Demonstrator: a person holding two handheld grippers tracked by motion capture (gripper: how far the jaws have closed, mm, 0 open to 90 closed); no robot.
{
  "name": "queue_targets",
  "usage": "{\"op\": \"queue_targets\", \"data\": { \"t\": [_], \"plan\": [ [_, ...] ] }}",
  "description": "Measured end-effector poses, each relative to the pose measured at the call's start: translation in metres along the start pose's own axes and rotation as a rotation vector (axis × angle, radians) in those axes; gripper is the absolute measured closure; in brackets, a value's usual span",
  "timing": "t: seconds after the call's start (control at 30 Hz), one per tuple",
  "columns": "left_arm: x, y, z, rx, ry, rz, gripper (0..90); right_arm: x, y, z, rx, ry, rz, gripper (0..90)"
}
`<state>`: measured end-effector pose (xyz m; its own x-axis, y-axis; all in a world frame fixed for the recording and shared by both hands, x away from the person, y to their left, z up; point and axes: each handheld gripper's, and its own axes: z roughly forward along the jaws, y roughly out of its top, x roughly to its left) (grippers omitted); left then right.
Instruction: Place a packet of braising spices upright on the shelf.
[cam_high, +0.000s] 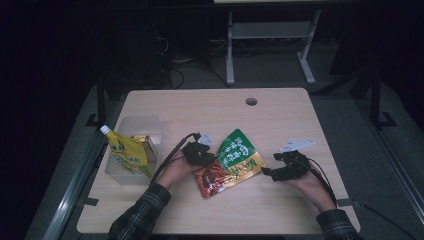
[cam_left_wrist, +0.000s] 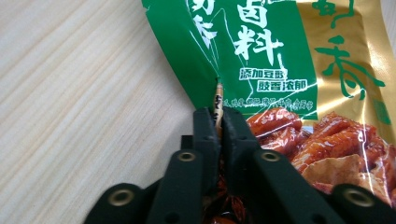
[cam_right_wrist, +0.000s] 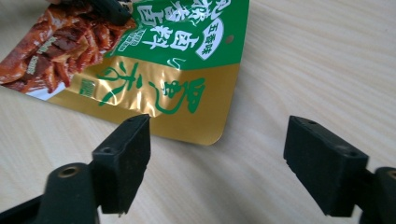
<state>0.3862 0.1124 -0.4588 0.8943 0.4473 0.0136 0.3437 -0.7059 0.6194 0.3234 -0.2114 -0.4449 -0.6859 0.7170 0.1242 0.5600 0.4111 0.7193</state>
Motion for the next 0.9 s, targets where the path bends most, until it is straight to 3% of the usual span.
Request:
{"op": "queue_targets", "data": {
  "t": [0.07, 0.17, 0.27, 0.3, 0.37, 0.43, 0.57, 0.9],
  "plan": [
    [0.003, -0.002, -0.001, -0.015, -0.012, -0.037, 88.2, 0.001, -0.002, -0.002, 0.0, 0.007, 0.016, 20.8],
    [0.007, -0.009, -0.003, -0.078, -0.036, -0.12, 89.2, 0.002, -0.006, -0.003, -0.007, 0.019, 0.045, 19.9],
    [0.01, -0.01, -0.011, -0.108, -0.013, -0.14, 89.6, 0.004, -0.007, -0.003, -0.021, 0.046, 0.057, 19.9],
    [0.01, -0.01, -0.013, -0.133, -0.014, -0.164, 89.6, 0.007, -0.006, -0.003, -0.013, 0.056, 0.076, 19.9],
    [0.012, -0.01, -0.017, -0.152, -0.005, -0.161, 89.7, 0.008, -0.006, 0.001, -0.011, 0.065, 0.061, 19.4],
    [0.011, -0.009, -0.021, -0.189, -0.015, -0.199, 89.7, 0.011, -0.005, 0.005, -0.005, 0.082, 0.071, 19.2],
    [0.008, -0.005, -0.03, -0.24, -0.011, -0.2, 89.8, 0.017, -0.001, 0.013, -0.008, 0.113, 0.073, 20.1],
    [0.0, 0.003, -0.049, -0.341, -0.033, -0.195, 89.9, 0.023, 0.013, 0.027, -0.104, 0.155, 0.094, 25.3]
  ]
}}
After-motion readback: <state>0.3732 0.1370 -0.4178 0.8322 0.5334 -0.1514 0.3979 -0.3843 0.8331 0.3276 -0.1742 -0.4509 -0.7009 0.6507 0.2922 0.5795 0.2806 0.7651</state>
